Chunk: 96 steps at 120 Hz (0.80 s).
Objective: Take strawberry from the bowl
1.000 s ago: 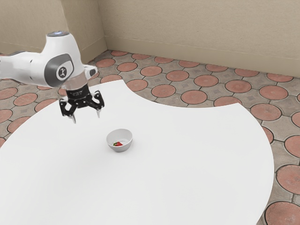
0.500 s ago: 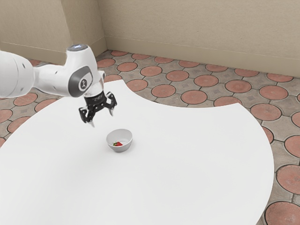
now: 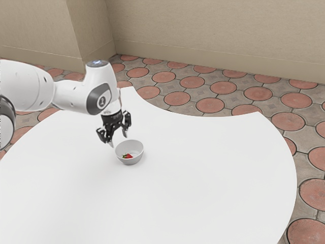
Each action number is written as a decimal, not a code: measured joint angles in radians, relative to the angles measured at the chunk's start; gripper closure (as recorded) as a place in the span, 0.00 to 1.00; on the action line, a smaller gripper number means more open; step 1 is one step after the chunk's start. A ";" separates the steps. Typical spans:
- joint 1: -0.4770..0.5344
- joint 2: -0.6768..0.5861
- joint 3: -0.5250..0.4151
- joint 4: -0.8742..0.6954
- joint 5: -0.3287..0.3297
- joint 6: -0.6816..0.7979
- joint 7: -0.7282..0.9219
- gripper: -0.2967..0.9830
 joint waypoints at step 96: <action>-0.034 0.083 0.000 0.040 -0.009 0.013 -0.103 0.48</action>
